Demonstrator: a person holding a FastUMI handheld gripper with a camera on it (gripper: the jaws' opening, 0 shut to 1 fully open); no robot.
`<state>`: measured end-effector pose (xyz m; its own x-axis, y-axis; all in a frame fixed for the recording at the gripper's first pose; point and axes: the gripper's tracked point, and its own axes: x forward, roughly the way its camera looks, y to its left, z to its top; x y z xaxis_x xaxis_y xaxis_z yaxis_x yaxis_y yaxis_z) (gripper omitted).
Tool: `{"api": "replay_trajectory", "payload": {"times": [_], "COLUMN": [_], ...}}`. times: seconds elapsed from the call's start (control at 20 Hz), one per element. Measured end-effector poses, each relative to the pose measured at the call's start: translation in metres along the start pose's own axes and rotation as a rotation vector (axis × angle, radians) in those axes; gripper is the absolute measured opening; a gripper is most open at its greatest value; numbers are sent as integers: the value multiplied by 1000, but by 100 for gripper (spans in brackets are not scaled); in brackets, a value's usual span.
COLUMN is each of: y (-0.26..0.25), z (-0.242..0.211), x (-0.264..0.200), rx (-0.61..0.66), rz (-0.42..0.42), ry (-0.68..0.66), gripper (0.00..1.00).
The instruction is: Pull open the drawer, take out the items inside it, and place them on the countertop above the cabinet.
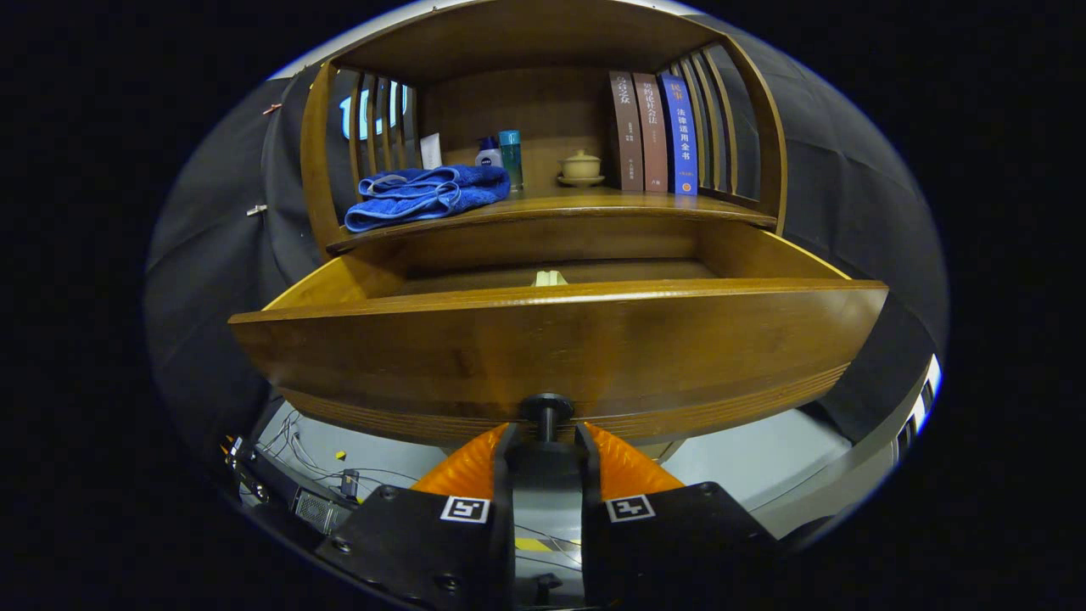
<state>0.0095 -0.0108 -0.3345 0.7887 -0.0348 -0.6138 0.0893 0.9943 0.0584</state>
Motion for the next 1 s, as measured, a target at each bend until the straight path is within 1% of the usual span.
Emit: {"api": "replay_trajectory", "payload": {"times": [0.4, 0.6, 0.75, 0.95, 1.0], "y": [1, 2, 0, 0, -1], "z": [-20, -19, -19, -22, -22], "x": [-13, -13, -15, -27, -32], "rx": [6, -6, -14, -2, -1], "rz": [-4, -10, -13, -16, -20], "ry": [33, 18, 22, 26, 27], "gripper": [35, 36, 49, 91, 100]}}
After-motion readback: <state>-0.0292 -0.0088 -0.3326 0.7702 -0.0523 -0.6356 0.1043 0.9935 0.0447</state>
